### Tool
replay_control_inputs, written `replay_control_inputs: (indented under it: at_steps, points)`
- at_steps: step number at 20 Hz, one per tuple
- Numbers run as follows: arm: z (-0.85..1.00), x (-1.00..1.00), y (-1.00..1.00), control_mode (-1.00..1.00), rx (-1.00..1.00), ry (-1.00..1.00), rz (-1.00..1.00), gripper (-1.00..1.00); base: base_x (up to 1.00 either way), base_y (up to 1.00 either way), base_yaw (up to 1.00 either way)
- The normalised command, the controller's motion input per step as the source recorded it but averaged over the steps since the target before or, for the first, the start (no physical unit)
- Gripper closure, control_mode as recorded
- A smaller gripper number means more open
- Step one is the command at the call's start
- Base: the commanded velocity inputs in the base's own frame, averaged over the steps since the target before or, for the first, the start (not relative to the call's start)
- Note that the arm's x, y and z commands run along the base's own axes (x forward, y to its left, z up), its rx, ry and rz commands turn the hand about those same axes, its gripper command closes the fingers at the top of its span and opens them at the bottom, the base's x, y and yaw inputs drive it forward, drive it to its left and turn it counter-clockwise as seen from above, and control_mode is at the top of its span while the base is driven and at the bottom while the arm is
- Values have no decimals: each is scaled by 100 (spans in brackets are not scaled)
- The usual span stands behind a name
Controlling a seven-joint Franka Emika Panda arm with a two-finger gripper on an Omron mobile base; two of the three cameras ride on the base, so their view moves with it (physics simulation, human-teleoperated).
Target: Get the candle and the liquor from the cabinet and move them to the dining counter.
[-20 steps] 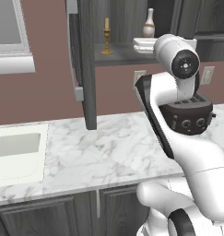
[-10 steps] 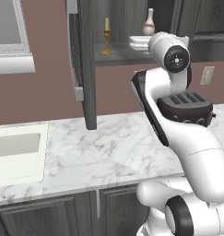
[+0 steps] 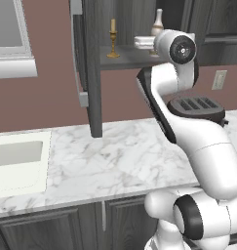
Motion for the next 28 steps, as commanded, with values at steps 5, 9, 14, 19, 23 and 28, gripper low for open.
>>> replay_control_inputs:
  at_steps: [5, 9, 14, 19, 23, 28]
  points:
    - [15, 8, 0, -100, 0, 2, 0, -100, 0, 0, 0]
    - [17, 3, 0, -100, 0, 0, 0, -100, 0, 0, 0]
    - [7, 18, 0, -100, 0, 0, 0, -100, 0, 0, 0]
    - [1, 33, 0, -100, 0, 2, 0, -100, 0, 0, 0]
    - [1, 21, -1, -100, 0, 0, 0, -100, 0, 0, 0]
    - [0, 17, 0, -100, 0, 0, 0, -100, 0, 0, 0]
